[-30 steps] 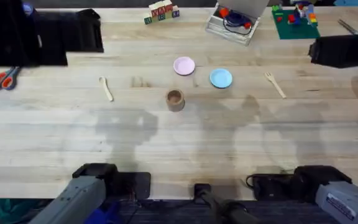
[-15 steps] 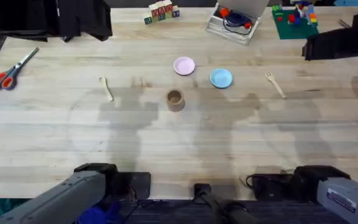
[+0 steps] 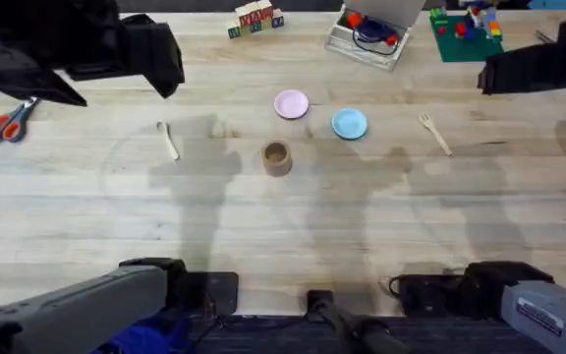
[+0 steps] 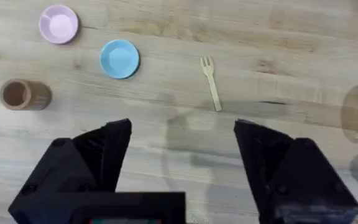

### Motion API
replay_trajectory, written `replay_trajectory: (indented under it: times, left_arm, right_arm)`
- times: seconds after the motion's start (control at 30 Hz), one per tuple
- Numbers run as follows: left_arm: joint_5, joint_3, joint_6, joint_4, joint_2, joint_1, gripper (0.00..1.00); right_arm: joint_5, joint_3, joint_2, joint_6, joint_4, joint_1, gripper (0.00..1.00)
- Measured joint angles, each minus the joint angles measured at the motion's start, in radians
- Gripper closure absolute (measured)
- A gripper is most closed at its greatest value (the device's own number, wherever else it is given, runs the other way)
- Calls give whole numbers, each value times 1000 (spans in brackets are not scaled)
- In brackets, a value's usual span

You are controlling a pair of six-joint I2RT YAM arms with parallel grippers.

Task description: Pick up a utensil and set it on the pink plate, then put the other utensil in the container.

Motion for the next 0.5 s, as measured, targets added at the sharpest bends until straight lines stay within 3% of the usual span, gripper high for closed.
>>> replay_trajectory:
  times: [0.3, 0.5]
  left_arm:
    - [0, -214, -54, 210, 0, 9, 8]
    - [35, -348, -46, 331, 0, 86, 8]
  right_arm:
    - [0, 0, 0, 0, 0, 0, 5]
    - [0, 0, 0, 0, 0, 0, 5]
